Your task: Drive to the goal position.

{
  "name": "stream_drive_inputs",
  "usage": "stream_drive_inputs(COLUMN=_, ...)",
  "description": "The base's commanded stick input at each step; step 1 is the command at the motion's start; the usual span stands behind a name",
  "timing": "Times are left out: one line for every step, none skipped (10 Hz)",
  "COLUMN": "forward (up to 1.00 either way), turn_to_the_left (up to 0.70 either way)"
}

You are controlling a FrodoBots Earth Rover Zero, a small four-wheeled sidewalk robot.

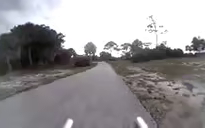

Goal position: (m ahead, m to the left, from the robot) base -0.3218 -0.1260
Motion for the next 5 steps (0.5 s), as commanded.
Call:
stream_drive_inputs(forward=0.15, turn_to_the_left=0.06)
stream_drive_inputs(forward=0.0, turn_to_the_left=0.0)
stream_drive_inputs(forward=0.0, turn_to_the_left=0.0)
stream_drive_inputs(forward=0.0, turn_to_the_left=0.0)
stream_drive_inputs(forward=0.0, turn_to_the_left=0.0)
